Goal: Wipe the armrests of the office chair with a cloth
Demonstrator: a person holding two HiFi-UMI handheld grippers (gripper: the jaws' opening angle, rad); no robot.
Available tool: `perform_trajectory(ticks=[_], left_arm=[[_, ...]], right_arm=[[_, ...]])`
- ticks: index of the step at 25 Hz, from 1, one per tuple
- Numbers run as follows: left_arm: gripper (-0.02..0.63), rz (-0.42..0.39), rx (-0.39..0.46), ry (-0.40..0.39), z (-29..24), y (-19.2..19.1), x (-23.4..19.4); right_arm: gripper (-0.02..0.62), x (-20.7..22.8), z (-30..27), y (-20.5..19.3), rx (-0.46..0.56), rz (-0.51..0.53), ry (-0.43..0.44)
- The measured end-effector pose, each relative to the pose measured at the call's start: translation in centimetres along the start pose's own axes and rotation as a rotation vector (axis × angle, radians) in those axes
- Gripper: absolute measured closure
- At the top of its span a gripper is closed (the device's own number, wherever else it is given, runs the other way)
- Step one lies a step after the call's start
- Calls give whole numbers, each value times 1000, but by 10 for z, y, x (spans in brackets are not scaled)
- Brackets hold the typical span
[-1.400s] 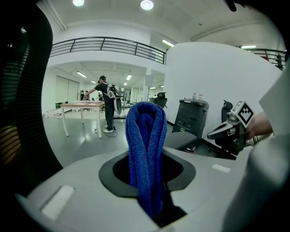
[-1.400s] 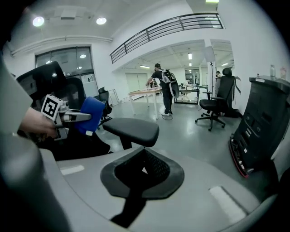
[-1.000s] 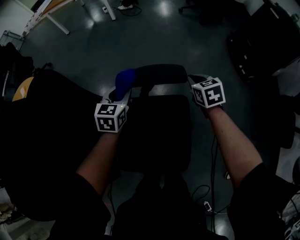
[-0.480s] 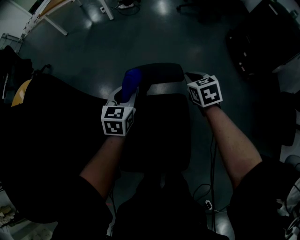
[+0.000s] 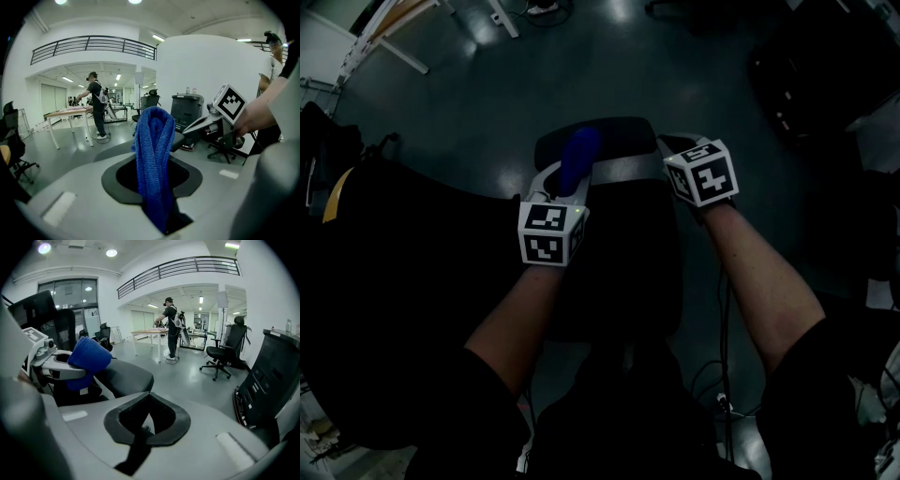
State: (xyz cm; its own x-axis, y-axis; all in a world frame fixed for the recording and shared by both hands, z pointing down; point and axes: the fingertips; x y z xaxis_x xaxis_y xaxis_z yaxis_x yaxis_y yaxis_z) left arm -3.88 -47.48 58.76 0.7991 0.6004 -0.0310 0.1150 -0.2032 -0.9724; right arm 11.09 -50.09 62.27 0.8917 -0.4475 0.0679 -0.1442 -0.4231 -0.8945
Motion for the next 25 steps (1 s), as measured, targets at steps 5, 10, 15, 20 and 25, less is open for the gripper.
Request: perform_trajectory(ticks=[5, 10, 15, 20, 25], left_arm=[[488, -17, -4, -31, -7, -2, 13], [488, -32, -1, -75, -20, 1, 30], [488, -69, -14, -134, -39, 6, 58], [488, -81, -17, -169, -47, 11, 70], [488, -47, -12, -243, -59, 11, 93]], right_arm=[[594, -6, 0, -3, 9, -16, 3], [594, -11, -2, -3, 13, -28, 15], [594, -9, -2, -3, 17, -34, 24], [594, -11, -2, 0, 22, -36, 32], [594, -14, -4, -2, 24, -38, 35]])
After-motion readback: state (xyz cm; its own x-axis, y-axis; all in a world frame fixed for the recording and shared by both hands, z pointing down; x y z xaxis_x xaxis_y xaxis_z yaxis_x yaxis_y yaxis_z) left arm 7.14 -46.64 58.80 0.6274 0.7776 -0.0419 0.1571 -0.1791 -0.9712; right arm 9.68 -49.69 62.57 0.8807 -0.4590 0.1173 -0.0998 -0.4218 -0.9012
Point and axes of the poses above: the fingertips, and each gripper's own axes: z backward along the fingers, x to its right, y out of its top, and after that the axes turned 15 degrees about x, right-handed
